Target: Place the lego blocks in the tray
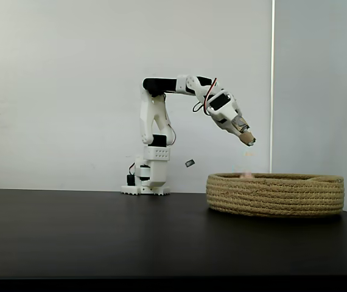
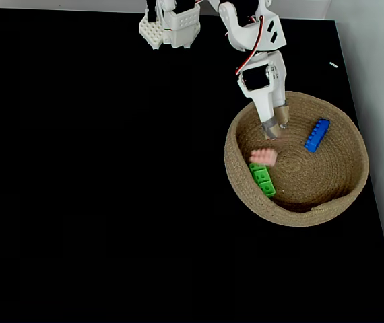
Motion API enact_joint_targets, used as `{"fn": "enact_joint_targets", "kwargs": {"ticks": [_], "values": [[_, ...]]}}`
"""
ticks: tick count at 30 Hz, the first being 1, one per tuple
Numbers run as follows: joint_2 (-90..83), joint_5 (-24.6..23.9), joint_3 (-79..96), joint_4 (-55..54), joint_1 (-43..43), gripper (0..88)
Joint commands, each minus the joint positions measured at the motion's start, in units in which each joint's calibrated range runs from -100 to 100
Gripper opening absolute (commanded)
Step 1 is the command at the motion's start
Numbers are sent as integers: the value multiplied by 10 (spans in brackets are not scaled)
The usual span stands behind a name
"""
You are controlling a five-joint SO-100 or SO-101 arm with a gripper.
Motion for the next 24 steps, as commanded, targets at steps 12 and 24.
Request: {"fn": "enact_joint_targets", "kwargs": {"ticks": [12,24], "values": [[-28,3,15,130,52,4],[-164,139,219,67,221,4]]}}
